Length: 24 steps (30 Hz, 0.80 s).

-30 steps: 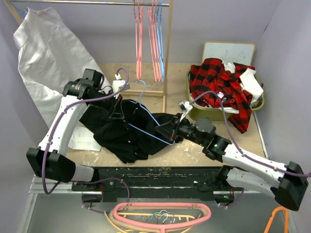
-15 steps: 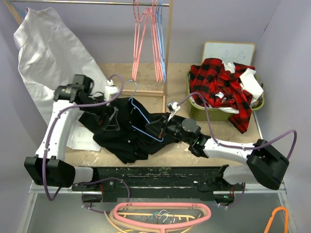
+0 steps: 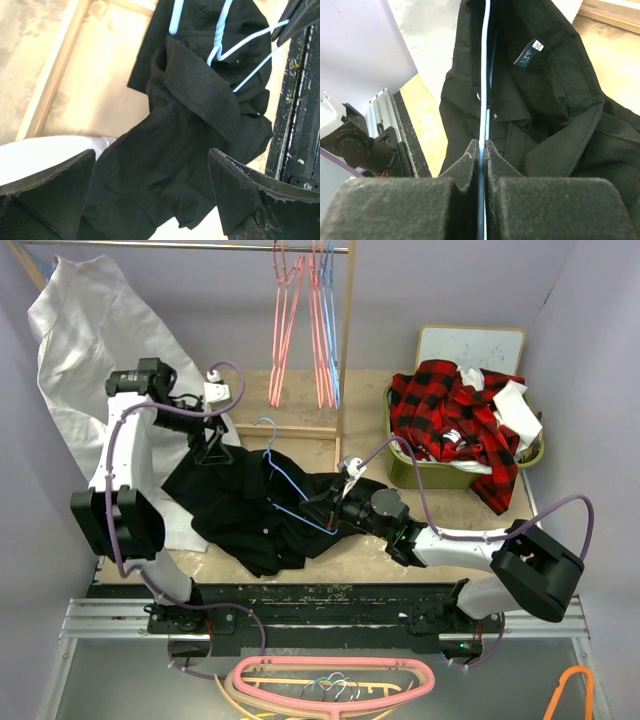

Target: Place the shirt on the hanger

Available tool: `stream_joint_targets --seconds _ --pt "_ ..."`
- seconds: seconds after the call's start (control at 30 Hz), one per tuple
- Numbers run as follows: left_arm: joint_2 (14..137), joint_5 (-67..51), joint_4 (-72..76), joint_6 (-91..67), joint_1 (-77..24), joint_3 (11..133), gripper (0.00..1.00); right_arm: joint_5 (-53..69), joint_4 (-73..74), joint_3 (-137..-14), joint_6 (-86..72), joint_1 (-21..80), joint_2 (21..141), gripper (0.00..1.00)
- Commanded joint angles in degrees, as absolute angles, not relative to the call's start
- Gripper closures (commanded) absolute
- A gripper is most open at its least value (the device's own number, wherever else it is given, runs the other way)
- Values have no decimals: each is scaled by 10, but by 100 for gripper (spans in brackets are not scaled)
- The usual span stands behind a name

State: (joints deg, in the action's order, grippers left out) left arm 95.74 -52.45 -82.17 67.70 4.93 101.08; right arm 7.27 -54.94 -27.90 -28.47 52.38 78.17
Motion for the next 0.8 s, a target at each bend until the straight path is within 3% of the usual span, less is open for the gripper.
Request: stream_joint_targets --seconds 0.0,0.1,0.27,0.57,0.77 --pt "994 -580 -887 787 17 1032 7 87 -614 -278 -276 524 784 100" --pt "1014 -589 -888 793 1 1034 14 90 -614 -278 -276 524 790 100" --pt "1020 -635 -888 799 -6 1034 34 87 -616 -275 -279 524 795 100" --pt "1034 -624 -888 805 -20 1011 27 85 -616 -279 -280 523 803 100" --pt "1086 -602 -887 799 -54 1002 43 85 -613 -282 -283 523 793 100"
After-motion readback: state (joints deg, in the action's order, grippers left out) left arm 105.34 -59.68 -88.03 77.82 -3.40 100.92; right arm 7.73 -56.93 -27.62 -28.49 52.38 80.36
